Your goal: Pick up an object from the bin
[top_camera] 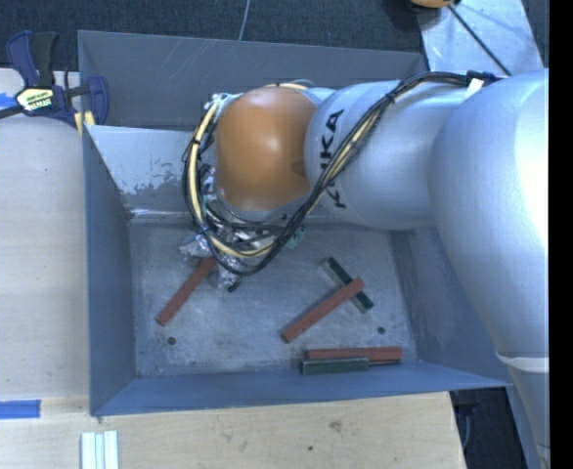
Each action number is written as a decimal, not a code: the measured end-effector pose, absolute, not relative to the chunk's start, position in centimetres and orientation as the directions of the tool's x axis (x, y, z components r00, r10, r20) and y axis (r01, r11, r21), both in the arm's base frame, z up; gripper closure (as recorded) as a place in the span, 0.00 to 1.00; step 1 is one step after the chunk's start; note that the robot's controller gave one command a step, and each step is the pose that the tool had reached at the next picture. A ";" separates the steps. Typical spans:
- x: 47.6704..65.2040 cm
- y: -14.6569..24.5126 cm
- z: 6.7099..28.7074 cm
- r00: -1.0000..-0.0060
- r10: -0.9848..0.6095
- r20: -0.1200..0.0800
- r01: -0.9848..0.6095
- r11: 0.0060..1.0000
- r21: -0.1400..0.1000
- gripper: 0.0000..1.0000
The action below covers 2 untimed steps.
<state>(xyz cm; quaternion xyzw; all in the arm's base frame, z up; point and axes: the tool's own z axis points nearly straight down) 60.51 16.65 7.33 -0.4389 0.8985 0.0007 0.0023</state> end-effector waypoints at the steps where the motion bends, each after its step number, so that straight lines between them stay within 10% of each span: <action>1: 60.5 16.6 7.7 -0.616 -0.788 -0.003 -0.788 0.616 0.001 1.00; 2: 60.5 16.6 8.6 -0.617 -0.787 -0.002 -0.787 0.617 0.000 1.00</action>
Offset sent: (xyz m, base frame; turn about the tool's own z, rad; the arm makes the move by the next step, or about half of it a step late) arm 0.0000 -0.0001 0.0023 0.0000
